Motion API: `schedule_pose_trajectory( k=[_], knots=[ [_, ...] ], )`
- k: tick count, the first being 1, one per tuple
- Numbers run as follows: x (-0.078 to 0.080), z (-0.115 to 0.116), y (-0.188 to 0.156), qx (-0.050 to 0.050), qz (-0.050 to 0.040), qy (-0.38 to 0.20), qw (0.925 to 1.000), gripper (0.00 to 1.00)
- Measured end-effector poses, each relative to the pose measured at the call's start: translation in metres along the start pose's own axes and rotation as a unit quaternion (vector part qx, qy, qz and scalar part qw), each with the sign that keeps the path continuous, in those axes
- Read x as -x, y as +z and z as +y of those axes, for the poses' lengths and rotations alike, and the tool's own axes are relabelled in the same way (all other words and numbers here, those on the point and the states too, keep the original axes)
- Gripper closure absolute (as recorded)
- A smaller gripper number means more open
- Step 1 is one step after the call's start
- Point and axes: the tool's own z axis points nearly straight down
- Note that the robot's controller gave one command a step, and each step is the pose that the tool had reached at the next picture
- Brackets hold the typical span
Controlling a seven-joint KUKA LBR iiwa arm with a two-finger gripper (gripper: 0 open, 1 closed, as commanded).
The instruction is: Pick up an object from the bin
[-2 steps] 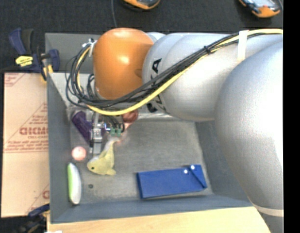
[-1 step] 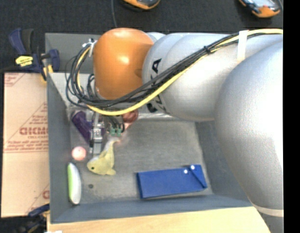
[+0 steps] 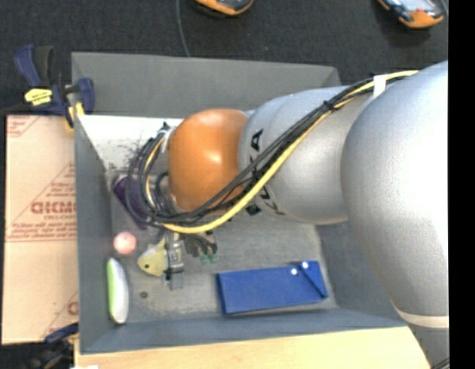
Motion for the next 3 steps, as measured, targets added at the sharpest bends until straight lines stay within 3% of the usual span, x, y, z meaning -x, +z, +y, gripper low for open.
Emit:
schedule_pose_trajectory(
  k=[1,2,3],
  knots=[
    [-0.01,-0.039,0.008,0.0,-0.0006,-0.136,0.9907,0.0],
    [-0.008,-0.028,0.082,0.0,0.0016,0.008,1.0,0.0],
    [0.07,-0.049,0.059,-0.001,-0.0067,-0.094,0.9955,1.0]
  ],
)
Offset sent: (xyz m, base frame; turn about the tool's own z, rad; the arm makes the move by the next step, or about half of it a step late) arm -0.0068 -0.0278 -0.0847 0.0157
